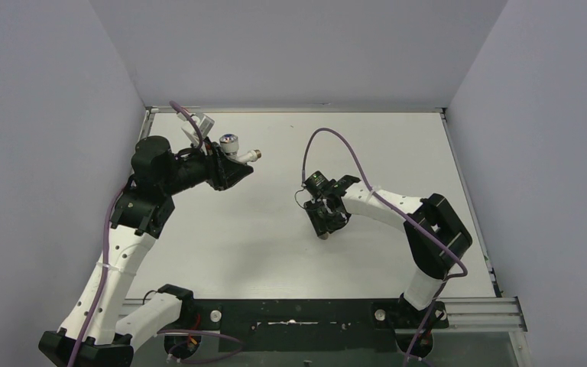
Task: Install the water faucets
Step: Pick up the adaptor at the center of the board.
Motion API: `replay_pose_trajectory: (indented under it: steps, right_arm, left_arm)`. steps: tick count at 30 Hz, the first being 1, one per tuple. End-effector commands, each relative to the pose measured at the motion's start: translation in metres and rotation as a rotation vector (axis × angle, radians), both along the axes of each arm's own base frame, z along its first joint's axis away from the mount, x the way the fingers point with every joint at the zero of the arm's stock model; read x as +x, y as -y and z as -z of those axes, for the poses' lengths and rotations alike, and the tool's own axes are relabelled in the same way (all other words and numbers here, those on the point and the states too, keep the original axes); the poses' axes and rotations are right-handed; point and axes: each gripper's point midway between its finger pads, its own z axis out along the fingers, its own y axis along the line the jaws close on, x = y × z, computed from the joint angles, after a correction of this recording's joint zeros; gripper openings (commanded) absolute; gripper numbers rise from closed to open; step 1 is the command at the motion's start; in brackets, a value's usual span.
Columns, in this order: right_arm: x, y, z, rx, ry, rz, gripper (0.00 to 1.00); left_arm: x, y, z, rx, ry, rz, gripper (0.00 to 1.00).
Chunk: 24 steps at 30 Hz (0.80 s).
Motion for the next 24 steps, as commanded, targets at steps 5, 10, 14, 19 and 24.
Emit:
replay_pose_trajectory:
  steps: [5,10,14,19,24]
  right_arm:
    - [0.009,-0.003,-0.006,0.007,0.024,-0.010,0.38]
    - [0.010,-0.003,-0.004,0.003,0.022,-0.011,0.38]
    - [0.010,-0.002,-0.002,0.000,0.020,-0.010,0.38]
    - [0.009,-0.002,0.001,-0.003,0.019,-0.009,0.38]
    - [0.010,-0.003,0.003,-0.002,0.017,-0.010,0.38]
  left_arm:
    - [0.001,-0.001,-0.016,-0.015,0.070,-0.005,0.00]
    - [0.001,-0.001,-0.017,-0.014,0.071,-0.004,0.00]
    - [0.002,-0.001,-0.017,-0.014,0.072,-0.005,0.00]
    - [0.002,-0.001,-0.017,-0.013,0.071,-0.001,0.00]
    - [0.002,-0.001,-0.017,-0.013,0.069,-0.003,0.00]
